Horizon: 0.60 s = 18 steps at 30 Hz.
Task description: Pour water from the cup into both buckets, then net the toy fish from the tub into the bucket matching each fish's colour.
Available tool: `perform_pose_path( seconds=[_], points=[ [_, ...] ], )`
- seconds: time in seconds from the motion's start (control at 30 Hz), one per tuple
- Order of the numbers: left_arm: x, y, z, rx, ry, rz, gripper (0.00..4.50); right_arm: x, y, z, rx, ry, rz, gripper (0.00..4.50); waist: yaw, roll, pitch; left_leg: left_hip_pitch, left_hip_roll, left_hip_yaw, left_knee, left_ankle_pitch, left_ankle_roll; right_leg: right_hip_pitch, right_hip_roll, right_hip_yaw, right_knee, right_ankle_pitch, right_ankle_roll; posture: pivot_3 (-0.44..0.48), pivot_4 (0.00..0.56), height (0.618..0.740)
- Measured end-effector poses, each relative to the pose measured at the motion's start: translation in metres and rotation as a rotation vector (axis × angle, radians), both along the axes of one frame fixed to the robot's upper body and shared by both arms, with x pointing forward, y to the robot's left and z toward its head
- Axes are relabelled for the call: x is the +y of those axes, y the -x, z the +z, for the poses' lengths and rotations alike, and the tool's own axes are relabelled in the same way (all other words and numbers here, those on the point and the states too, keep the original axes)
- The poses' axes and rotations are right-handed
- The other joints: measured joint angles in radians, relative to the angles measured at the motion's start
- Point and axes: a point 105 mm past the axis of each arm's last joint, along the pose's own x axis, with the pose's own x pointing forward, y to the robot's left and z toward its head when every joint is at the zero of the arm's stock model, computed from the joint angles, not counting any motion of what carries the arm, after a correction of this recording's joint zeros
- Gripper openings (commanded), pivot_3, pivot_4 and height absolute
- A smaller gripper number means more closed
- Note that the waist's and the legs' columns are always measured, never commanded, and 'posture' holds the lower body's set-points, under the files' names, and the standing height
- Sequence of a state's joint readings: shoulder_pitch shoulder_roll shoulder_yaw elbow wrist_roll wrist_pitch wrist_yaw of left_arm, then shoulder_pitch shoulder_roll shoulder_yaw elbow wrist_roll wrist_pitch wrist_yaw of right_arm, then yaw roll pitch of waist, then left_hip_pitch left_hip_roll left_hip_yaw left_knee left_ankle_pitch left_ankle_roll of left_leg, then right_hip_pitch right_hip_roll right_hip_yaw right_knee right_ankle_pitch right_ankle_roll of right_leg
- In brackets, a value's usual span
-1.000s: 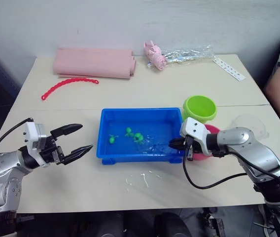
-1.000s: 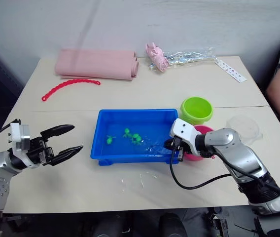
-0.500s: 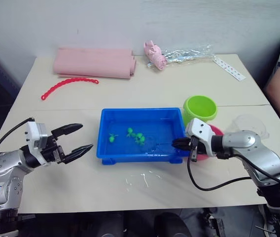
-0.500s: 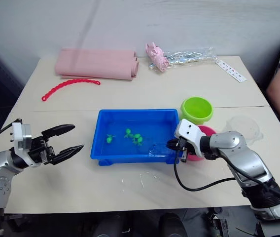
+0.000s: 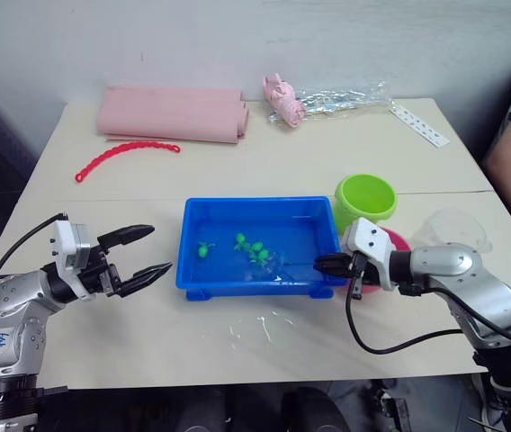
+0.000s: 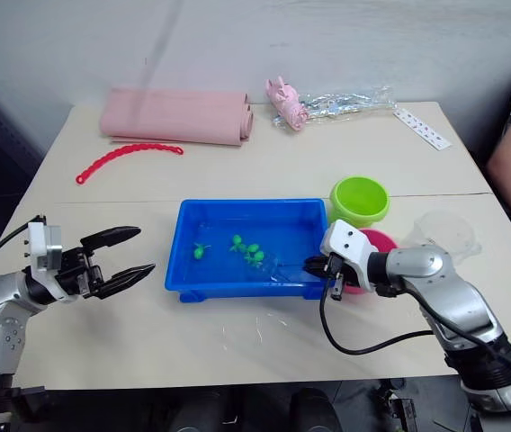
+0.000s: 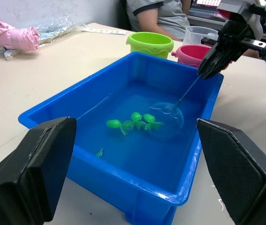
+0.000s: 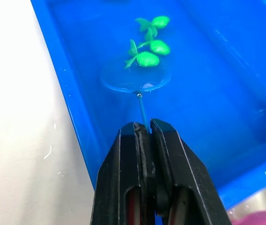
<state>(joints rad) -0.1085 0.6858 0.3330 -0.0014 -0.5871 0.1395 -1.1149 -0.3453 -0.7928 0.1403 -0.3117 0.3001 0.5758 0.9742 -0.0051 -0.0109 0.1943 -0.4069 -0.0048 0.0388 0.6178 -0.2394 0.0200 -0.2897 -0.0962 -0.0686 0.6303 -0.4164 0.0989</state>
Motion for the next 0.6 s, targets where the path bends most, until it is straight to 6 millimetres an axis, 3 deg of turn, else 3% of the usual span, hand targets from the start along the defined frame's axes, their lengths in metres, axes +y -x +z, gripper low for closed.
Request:
perform_pose_path(
  seconds=[0.33, 0.6],
  points=[
    [0.000, 0.000, -0.004, 0.010, 0.002, -0.008, 4.47, -0.010, 0.008, 0.002, 0.016, -0.003, -0.003, 0.00, 0.000, 0.000, 0.000, 0.000, 0.000, 0.000, -0.001, 0.000, 0.000, 0.000, 0.000, 0.000, -0.001, 0.000, 0.000, 0.000, 0.150, 0.740],
    [-0.001, 0.002, -0.005, 0.013, -0.001, -0.032, 4.47, -0.018, 0.006, 0.021, -0.049, -0.100, -0.050, 0.00, 0.001, 0.000, 0.000, 0.000, 0.000, 0.000, -0.001, 0.000, 0.000, 0.000, 0.000, 0.000, -0.001, 0.000, 0.000, 0.000, 0.150, 0.740]
  ],
)
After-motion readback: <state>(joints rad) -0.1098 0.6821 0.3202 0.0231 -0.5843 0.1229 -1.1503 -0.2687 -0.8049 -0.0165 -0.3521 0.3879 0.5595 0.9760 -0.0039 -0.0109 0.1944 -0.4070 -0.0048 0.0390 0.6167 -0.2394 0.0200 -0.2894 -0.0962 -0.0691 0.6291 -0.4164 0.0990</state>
